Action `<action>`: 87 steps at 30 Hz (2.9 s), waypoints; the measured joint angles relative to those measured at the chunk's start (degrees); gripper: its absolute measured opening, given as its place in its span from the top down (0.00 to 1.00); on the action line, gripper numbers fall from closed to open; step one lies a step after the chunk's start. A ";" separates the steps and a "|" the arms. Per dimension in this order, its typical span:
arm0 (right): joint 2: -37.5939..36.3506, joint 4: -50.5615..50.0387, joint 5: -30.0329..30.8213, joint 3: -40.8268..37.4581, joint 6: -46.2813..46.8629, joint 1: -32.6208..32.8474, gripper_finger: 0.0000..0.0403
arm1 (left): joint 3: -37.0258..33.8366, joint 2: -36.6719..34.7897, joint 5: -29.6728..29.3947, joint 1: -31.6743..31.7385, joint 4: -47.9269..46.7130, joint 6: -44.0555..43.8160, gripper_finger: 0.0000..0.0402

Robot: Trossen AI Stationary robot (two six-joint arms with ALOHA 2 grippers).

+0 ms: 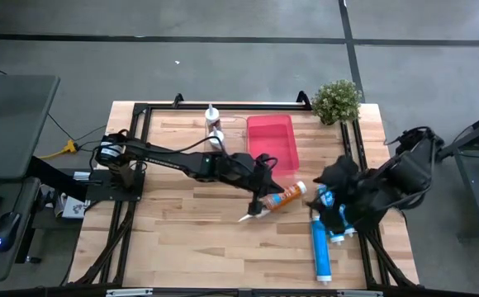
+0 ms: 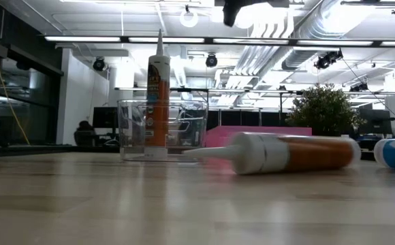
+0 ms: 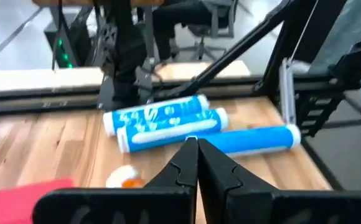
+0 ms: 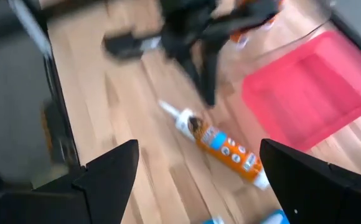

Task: Pick & place silicon tubes, Sealant and Lysol wipes
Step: Put the orange sealant into the transparent bin

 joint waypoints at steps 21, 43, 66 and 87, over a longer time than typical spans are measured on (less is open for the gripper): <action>18.39 -0.61 -16.59 -0.02 -29.83 -8.27 0.18 | -5.30 -4.54 -10.93 -9.28 -15.90 -3.85 1.00; 5.74 20.58 -23.32 -37.32 -44.09 -15.98 0.18 | -36.08 -23.53 -36.77 -26.45 5.47 -29.04 1.00; 6.09 53.19 -33.00 -63.39 -66.32 -34.05 0.18 | -38.45 -23.52 -46.58 -30.01 5.40 -37.13 1.00; 10.97 58.34 -35.04 -63.58 -51.83 -28.28 0.18 | -38.45 -23.49 -46.20 -30.01 5.29 -38.58 1.00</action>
